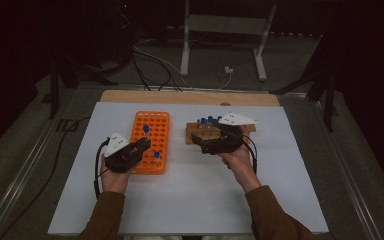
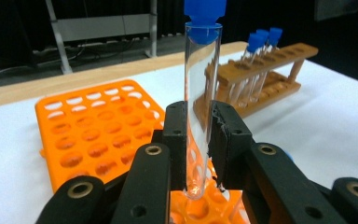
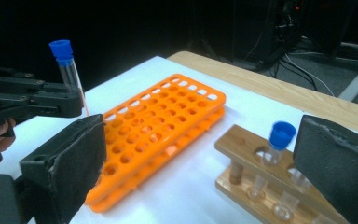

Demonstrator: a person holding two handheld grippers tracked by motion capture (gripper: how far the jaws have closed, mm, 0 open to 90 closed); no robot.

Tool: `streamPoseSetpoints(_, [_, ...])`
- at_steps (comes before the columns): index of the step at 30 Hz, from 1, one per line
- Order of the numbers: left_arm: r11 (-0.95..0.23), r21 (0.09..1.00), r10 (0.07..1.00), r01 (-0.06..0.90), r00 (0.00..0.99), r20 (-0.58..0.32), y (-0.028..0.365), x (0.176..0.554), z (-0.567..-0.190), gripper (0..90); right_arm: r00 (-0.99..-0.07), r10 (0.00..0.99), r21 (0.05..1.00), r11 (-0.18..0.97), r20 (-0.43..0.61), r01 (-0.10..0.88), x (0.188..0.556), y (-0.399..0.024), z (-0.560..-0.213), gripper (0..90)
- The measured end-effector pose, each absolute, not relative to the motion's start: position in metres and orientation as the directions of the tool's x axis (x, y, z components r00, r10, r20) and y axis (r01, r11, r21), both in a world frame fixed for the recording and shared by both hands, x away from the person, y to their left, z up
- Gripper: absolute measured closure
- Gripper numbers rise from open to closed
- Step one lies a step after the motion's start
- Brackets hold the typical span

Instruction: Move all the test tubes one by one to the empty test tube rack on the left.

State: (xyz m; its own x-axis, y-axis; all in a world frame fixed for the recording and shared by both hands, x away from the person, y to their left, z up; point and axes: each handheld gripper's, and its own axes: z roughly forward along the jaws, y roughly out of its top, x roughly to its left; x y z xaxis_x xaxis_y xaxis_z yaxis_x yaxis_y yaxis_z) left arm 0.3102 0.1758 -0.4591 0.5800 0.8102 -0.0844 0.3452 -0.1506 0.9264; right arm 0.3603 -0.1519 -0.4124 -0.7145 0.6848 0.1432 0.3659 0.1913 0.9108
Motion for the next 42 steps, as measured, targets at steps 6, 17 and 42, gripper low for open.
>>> streamPoseSetpoints(6, [-0.140, 0.920, 0.805, 0.367, 0.583, -0.110, 0.175, 0.306, -0.470, 78.1, -0.709, 0.690, 0.911, 0.184, 0.148, 0.369, 0.357, -0.160, -0.415, 2.8])
streamPoseSetpoints(17, [-0.176, 0.903, 0.790, 0.392, 0.604, -0.108, 0.173, 0.297, -0.481, 78.0, -0.710, 0.688, 0.913, 0.182, 0.148, 0.366, 0.355, -0.166, -0.416, 2.8])
streamPoseSetpoints(42, [-0.301, 0.853, 0.776, 0.426, 0.630, -0.041, 0.169, 0.292, -0.498, 77.8, -0.717, 0.678, 0.908, 0.180, 0.164, 0.378, 0.354, -0.165, -0.424, 4.5])
